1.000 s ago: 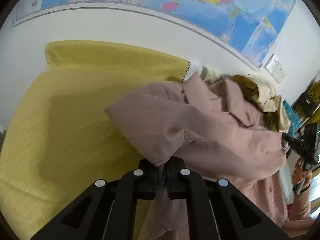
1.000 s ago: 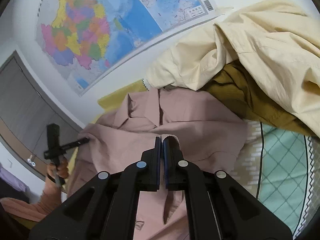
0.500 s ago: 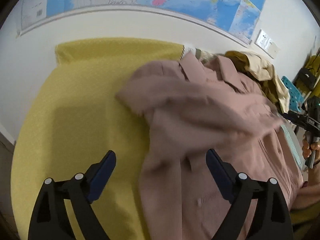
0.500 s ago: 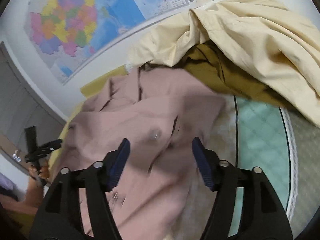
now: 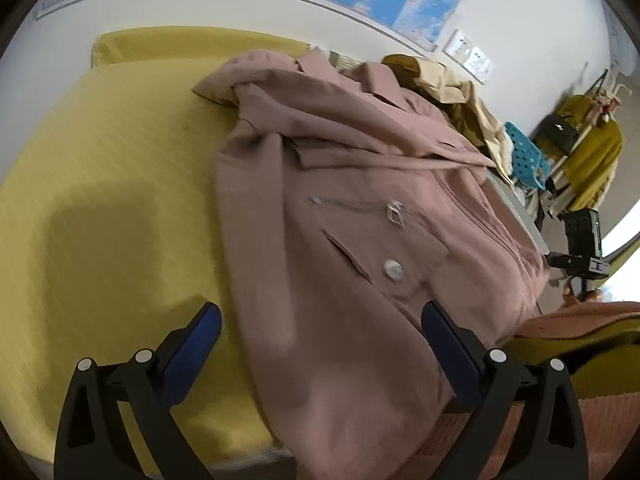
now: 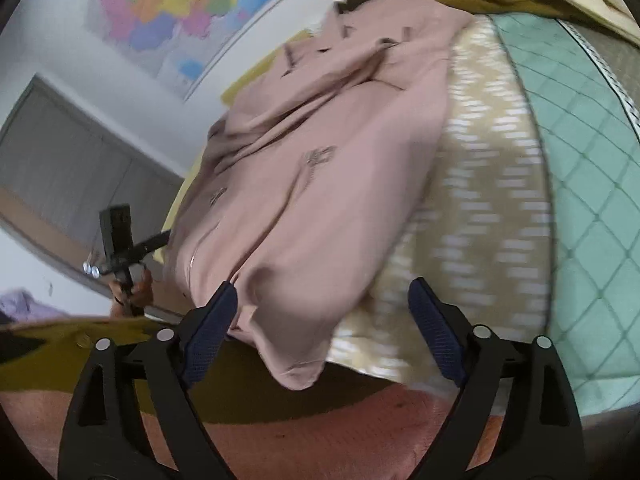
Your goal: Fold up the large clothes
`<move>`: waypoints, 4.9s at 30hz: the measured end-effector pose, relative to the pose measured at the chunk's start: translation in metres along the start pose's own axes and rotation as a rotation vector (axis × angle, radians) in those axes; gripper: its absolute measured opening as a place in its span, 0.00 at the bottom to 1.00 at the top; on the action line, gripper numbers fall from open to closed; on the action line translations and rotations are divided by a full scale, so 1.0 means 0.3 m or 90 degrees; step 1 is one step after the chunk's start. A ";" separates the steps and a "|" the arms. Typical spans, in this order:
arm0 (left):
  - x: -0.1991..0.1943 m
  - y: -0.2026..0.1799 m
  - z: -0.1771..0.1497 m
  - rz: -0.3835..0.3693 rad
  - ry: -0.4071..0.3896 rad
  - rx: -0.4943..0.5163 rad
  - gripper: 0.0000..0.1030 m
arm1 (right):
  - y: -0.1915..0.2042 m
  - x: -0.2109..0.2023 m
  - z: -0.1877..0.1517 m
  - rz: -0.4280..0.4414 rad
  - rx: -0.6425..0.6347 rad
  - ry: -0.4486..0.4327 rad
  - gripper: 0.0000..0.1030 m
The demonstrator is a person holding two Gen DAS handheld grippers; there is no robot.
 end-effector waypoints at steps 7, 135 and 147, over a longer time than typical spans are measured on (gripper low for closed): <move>-0.025 -0.133 -0.067 -0.092 0.012 0.012 0.93 | 0.102 0.125 -0.031 0.085 -0.039 0.039 0.76; 0.297 0.091 0.574 0.102 -0.012 0.005 0.32 | -0.253 0.135 0.598 -0.121 -0.082 -0.052 0.17; 0.028 0.087 0.335 0.033 0.013 -0.084 0.14 | 0.057 -0.200 0.384 -0.077 -0.113 -0.043 0.12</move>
Point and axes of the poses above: each gripper's, at about its wrist camera, not at the fingertips, and x roughly the way its jaws point, y to its left, z to its top, the point moved 8 cm from there along x, roughly the way its jaws point, and after that the axes turned 13 degrees about z, right-handed, at the moved point
